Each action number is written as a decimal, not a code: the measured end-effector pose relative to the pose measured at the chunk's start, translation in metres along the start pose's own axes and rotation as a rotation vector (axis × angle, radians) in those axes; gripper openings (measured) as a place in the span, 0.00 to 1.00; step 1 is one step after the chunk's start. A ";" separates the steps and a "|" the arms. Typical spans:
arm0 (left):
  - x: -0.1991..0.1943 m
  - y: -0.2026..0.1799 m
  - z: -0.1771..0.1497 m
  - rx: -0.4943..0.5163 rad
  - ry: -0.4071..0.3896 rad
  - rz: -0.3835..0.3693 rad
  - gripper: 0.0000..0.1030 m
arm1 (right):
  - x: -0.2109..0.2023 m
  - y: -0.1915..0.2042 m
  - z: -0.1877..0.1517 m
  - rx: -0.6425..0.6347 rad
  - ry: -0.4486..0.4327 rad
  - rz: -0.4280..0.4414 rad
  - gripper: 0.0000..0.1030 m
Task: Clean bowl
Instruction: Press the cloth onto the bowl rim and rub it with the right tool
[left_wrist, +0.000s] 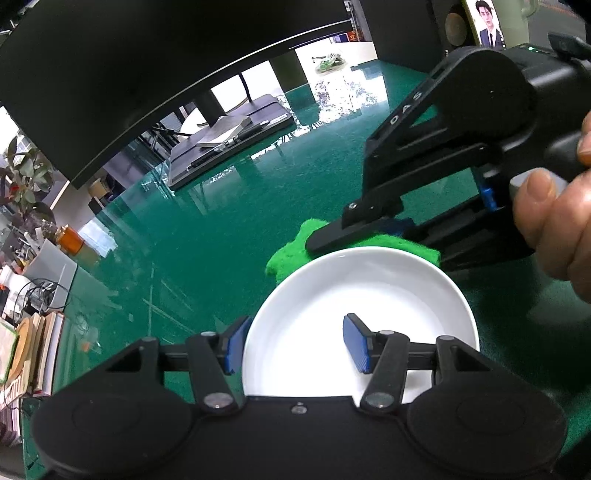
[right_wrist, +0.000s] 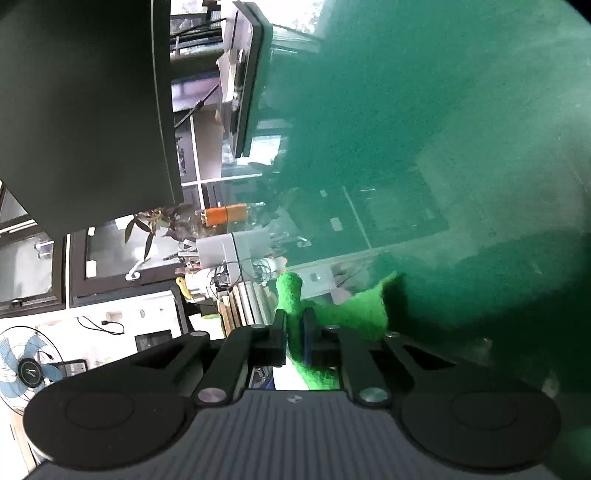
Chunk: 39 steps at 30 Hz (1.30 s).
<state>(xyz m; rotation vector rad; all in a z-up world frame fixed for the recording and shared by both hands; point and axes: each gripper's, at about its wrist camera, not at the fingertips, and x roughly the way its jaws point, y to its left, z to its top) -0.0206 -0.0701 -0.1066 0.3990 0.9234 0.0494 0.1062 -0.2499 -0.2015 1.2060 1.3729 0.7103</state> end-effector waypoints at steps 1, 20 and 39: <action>0.000 0.000 0.000 -0.002 -0.001 0.001 0.51 | -0.010 -0.003 -0.002 -0.004 -0.005 -0.004 0.10; -0.002 -0.002 0.000 -0.016 0.010 0.016 0.52 | -0.034 -0.023 -0.003 0.067 0.033 -0.014 0.11; -0.002 -0.005 0.001 -0.024 0.014 0.022 0.52 | -0.019 -0.011 0.002 0.023 0.049 -0.022 0.15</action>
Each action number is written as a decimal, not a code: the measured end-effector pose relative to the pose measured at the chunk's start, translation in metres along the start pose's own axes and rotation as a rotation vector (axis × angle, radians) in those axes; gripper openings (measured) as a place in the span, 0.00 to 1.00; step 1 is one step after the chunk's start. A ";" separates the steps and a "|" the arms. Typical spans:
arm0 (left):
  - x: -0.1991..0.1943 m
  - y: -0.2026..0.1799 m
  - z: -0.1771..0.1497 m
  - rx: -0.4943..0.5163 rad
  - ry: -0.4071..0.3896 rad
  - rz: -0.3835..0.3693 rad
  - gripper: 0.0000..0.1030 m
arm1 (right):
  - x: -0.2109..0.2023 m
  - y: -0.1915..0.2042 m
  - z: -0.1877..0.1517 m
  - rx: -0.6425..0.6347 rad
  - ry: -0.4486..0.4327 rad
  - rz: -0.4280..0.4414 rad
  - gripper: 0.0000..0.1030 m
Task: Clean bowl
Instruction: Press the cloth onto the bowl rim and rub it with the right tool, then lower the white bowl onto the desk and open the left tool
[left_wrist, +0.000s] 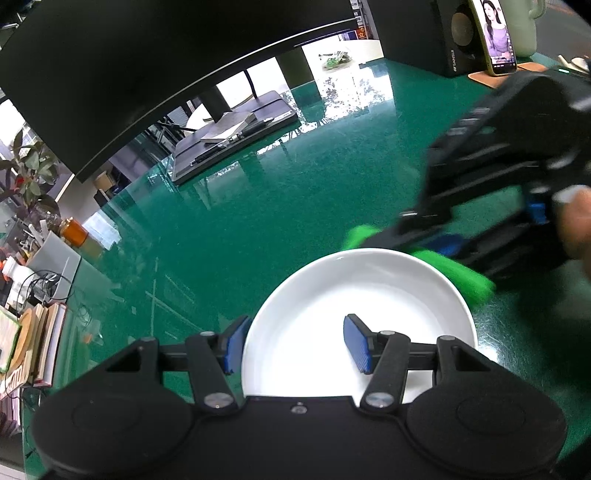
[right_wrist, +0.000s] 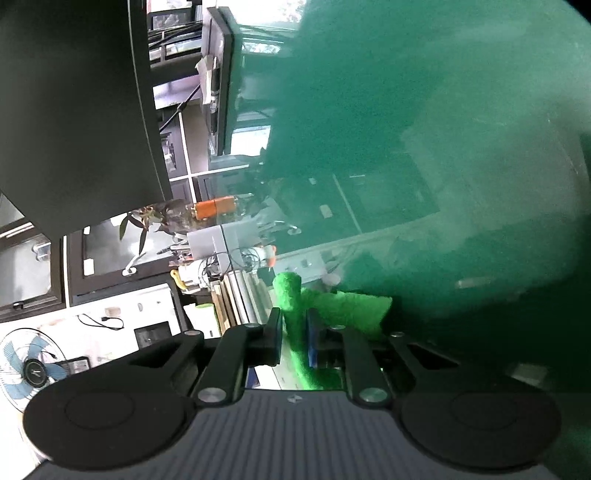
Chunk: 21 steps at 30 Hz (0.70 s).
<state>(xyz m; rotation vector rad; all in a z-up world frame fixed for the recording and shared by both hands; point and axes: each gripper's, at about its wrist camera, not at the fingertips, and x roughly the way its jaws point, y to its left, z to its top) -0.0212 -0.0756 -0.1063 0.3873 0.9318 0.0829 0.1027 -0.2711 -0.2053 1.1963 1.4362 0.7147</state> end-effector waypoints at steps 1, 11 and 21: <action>0.000 0.000 0.000 0.001 0.000 0.000 0.52 | 0.009 0.003 0.001 -0.011 0.002 -0.006 0.15; -0.002 0.000 -0.002 -0.004 -0.013 -0.008 0.52 | -0.025 -0.018 -0.007 0.060 -0.006 0.034 0.15; -0.004 0.002 -0.008 -0.033 -0.058 -0.034 0.54 | 0.001 0.009 -0.011 -0.107 -0.051 -0.044 0.15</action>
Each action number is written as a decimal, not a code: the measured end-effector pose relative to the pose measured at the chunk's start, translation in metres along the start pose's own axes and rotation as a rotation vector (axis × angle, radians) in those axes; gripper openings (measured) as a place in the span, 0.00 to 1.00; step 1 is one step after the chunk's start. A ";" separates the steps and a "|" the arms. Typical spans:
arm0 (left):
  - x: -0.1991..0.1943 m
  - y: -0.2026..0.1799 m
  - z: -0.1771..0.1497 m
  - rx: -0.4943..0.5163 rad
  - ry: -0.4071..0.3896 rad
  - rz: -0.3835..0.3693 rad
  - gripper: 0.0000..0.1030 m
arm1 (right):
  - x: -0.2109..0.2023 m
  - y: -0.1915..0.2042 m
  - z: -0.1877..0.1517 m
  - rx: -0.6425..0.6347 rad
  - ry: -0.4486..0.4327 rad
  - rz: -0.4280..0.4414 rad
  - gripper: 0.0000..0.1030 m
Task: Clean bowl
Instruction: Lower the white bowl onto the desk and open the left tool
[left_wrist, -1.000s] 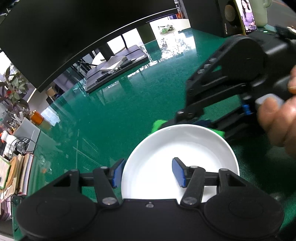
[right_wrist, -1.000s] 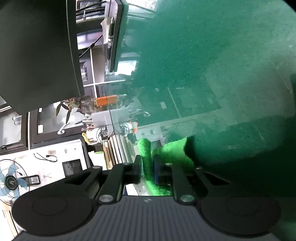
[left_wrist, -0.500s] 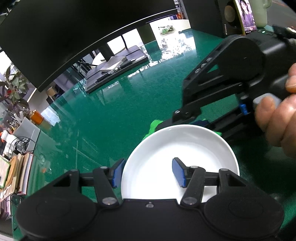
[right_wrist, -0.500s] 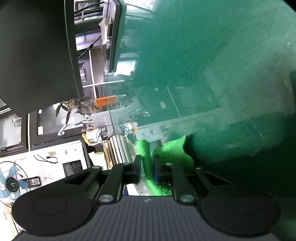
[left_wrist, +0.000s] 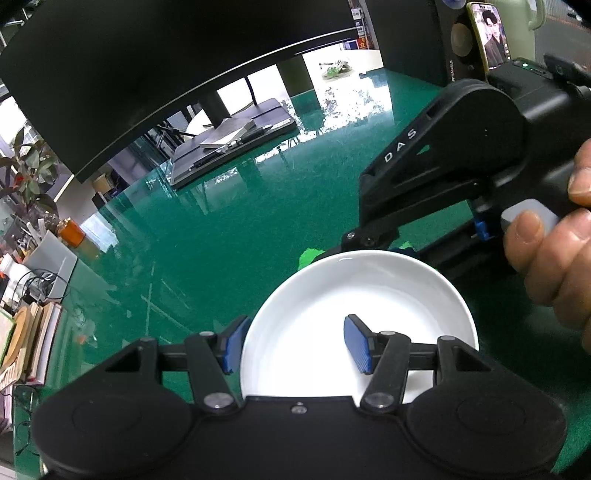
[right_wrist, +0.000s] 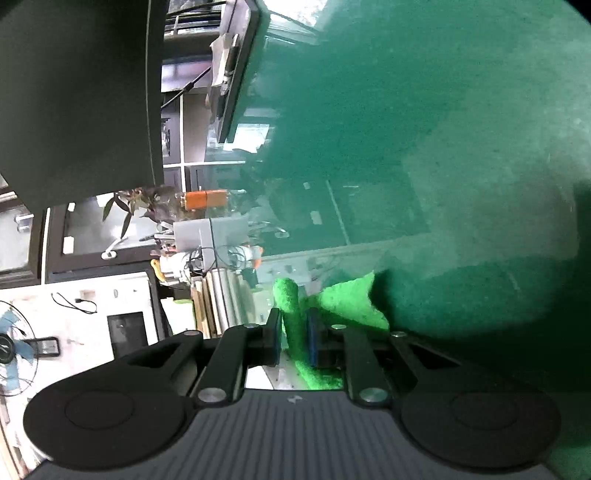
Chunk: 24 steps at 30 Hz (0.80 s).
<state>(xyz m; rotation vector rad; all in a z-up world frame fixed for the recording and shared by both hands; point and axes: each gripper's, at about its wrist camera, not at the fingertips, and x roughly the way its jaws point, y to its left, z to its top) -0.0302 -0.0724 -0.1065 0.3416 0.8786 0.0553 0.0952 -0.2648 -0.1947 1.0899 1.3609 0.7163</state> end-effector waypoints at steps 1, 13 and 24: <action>0.000 0.001 -0.001 -0.007 -0.005 -0.002 0.55 | -0.008 -0.003 -0.003 -0.002 -0.017 0.013 0.15; 0.012 0.013 0.007 0.056 -0.051 -0.108 0.67 | 0.007 -0.008 -0.008 -0.095 -0.127 0.102 0.14; 0.047 0.029 0.006 0.015 -0.236 -0.166 1.00 | -0.008 0.008 -0.008 -0.404 -0.362 0.021 0.22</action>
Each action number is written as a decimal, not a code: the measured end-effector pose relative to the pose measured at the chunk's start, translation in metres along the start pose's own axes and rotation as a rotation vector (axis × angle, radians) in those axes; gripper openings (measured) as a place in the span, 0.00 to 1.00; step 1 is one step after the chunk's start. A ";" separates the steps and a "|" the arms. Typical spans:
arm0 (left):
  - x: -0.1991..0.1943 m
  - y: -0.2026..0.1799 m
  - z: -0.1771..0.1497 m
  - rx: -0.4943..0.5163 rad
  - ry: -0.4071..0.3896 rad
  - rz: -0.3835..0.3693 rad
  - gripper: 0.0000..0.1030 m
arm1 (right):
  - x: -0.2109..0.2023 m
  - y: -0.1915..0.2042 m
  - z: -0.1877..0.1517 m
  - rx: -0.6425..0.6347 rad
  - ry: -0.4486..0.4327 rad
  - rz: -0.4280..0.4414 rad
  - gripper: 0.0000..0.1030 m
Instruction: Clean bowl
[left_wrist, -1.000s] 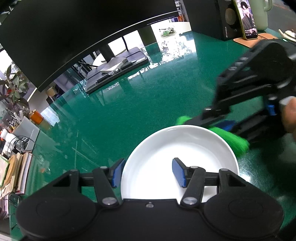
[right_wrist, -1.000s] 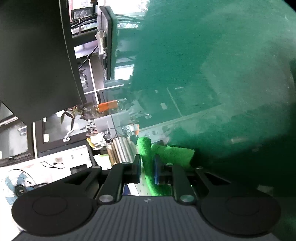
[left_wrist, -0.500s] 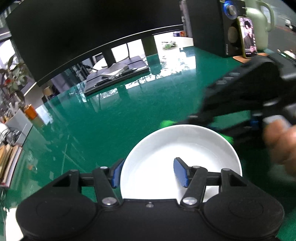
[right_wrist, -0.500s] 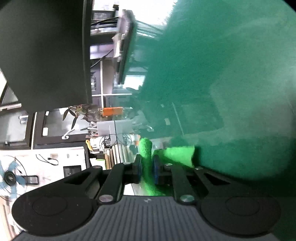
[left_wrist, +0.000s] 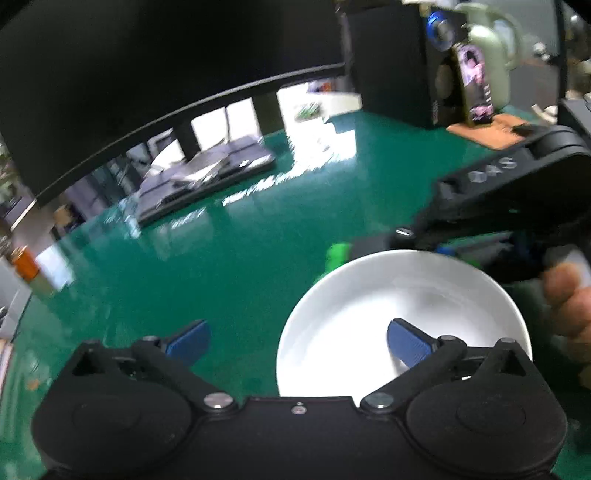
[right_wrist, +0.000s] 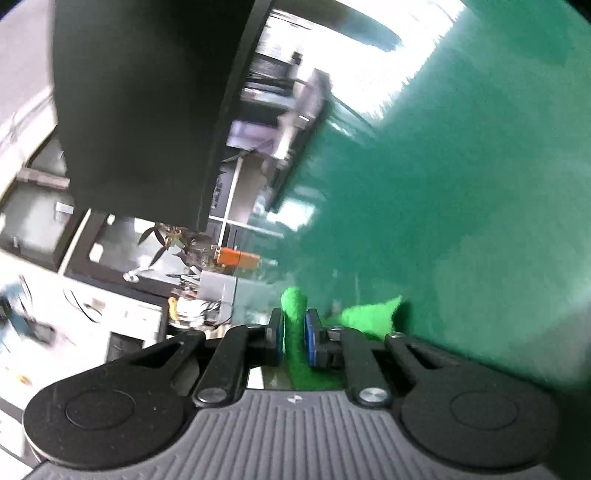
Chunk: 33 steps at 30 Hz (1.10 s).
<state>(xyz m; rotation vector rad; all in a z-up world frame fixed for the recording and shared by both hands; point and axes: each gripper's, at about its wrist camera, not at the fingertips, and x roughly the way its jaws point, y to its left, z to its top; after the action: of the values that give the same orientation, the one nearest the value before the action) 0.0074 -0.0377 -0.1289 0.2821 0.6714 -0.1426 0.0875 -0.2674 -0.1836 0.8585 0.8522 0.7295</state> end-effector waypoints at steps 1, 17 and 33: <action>0.002 0.002 -0.003 -0.014 -0.033 -0.013 1.00 | 0.001 0.006 -0.003 -0.090 -0.065 -0.036 0.26; 0.019 0.029 -0.036 -0.279 -0.028 -0.154 1.00 | 0.057 0.057 0.008 -0.425 -0.357 -1.110 1.00; 0.011 0.029 -0.023 -0.275 -0.029 -0.148 1.00 | 0.063 0.053 0.013 -0.443 -0.319 -1.048 1.00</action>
<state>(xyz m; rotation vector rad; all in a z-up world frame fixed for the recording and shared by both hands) 0.0085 -0.0040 -0.1466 -0.0344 0.6738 -0.1927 0.1173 -0.1959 -0.1539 0.0524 0.6858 -0.1534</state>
